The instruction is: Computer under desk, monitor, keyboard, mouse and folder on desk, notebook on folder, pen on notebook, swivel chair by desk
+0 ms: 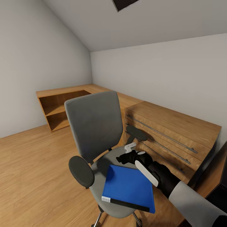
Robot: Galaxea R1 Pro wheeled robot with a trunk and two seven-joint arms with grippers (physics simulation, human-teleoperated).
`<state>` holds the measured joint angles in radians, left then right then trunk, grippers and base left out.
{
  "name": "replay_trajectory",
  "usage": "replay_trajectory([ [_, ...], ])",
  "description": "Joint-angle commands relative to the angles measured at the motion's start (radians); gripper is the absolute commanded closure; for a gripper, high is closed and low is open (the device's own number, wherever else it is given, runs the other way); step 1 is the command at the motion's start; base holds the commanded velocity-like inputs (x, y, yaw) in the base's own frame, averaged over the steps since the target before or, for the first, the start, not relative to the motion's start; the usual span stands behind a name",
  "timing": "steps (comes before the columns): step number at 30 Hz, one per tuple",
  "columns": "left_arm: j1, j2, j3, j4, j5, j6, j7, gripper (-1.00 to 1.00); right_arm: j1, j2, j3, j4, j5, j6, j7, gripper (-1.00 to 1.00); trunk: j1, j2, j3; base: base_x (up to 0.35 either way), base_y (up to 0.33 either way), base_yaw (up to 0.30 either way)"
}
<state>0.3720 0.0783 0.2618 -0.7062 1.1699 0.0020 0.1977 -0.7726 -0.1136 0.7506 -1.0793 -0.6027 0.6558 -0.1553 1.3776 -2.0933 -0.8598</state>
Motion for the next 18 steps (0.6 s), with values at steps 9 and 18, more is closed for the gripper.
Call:
replay_trajectory([
  [9, -0.033, 0.032, -0.005, 0.005, 0.014, 0.014, 0.000, -1.00, 0.006, 0.004, -0.012, -0.012, -0.013, 0.019, -0.028, -1.00, 0.000, 0.000, -0.001, -0.196, 0.002, 0.000],
  [18, -0.044, 0.035, -0.006, 0.005, 0.014, 0.015, 0.000, -1.00, 0.016, 0.007, -0.093, -0.059, -0.012, 0.059, -0.119, -1.00, 0.000, 0.000, -0.001, -0.330, 0.094, -0.020],
])
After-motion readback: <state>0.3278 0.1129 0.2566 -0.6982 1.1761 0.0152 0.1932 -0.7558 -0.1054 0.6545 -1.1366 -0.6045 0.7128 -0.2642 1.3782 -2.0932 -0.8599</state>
